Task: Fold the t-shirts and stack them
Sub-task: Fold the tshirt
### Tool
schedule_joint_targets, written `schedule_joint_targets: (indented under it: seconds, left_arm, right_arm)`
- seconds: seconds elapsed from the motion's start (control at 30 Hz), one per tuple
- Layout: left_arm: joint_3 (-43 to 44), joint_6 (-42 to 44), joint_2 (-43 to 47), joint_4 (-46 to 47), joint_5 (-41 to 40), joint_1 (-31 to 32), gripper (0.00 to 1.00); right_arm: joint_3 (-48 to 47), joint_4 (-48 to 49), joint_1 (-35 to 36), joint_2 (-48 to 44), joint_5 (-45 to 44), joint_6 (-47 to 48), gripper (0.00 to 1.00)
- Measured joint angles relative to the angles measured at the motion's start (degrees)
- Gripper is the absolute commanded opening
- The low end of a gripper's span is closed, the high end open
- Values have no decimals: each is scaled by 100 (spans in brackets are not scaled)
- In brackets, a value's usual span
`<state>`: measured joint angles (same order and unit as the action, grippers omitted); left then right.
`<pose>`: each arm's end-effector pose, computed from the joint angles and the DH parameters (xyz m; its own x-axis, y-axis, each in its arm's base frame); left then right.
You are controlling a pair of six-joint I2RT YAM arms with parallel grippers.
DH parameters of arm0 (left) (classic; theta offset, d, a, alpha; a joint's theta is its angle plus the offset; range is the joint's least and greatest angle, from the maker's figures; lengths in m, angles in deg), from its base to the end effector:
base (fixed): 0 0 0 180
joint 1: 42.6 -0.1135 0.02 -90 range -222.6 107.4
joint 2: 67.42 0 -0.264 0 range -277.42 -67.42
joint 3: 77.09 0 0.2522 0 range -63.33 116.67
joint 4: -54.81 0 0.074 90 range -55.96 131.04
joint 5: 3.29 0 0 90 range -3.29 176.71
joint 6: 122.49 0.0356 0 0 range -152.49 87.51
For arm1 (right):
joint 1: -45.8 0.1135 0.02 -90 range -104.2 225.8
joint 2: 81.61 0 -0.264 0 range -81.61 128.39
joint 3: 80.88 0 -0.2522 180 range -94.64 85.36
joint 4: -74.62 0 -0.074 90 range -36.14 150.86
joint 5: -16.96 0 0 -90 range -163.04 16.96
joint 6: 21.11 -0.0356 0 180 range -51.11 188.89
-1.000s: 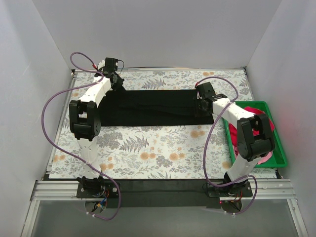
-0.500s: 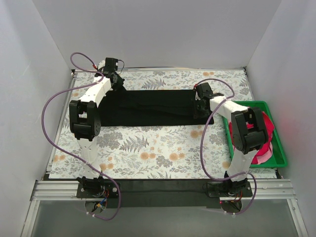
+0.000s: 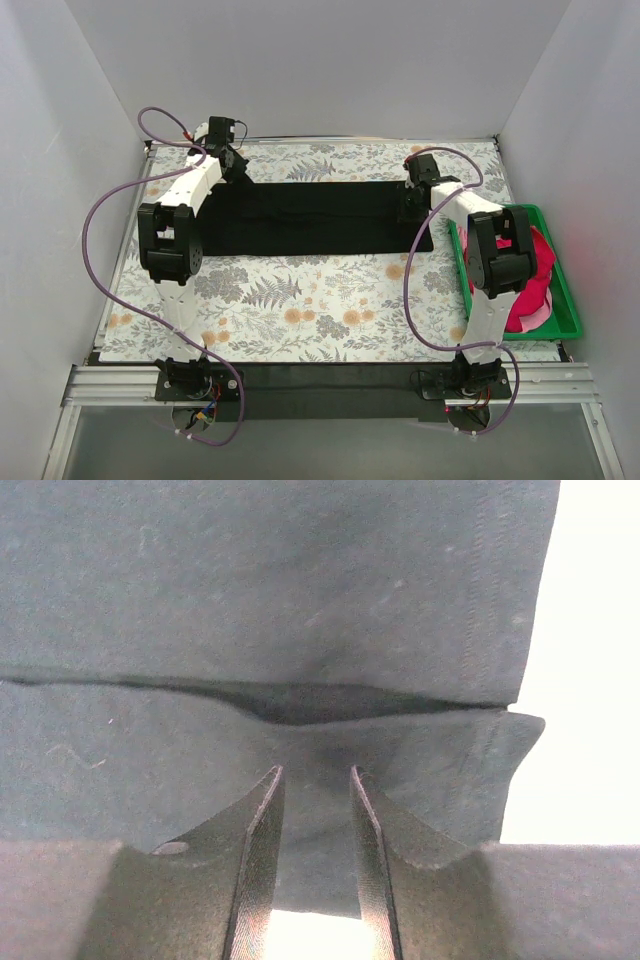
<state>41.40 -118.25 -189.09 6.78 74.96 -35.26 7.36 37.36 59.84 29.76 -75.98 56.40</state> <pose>0.4756 -0.0540 0.2394 -0.0557 -0.9773 -0.2046 -0.7711 0.1723 -0.6130 0.4017 0.0986 0.1830 -0.8397 0.0127 -0.5429 -0.0343 0.9965 0.0763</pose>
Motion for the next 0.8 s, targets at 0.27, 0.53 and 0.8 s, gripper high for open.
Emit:
schedule_joint_targets:
  seconds: [0.27,0.53,0.8]
  left_arm:
    - [0,-24,0,0,63,-66,0]
    - [-66,46,-2,90,92,-98,54]
    - [-361,240,92,365,264,-122,70]
  right_arm:
    - [-55,-4,-90,63,59,-24,44]
    - [236,-9,-90,-343,354,-7,52]
    - [774,-22,-90,-1215,503,94,52]
